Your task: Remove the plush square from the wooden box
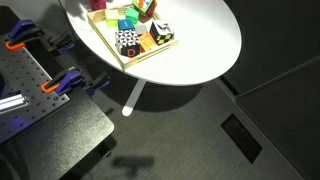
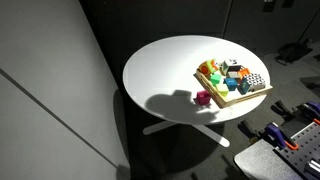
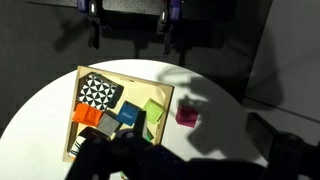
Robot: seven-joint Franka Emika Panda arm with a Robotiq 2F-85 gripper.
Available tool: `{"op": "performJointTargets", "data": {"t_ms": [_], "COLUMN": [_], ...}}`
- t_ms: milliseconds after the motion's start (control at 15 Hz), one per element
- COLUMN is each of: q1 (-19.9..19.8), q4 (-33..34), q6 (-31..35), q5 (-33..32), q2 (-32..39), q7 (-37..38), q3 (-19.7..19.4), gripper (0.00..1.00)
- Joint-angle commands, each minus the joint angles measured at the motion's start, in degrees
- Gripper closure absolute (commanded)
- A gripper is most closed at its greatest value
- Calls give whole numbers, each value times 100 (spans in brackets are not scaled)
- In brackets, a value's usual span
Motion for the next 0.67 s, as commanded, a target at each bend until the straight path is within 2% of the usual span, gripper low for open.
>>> {"op": "performJointTargets", "data": {"t_ms": [0, 600], "q1": [-23, -122], "q4": [12, 70], "q6": [-13, 248], "q5": [5, -77], "q2": [2, 274], "q7": [-7, 115], "q3": [18, 0], "gripper": [0, 0]}}
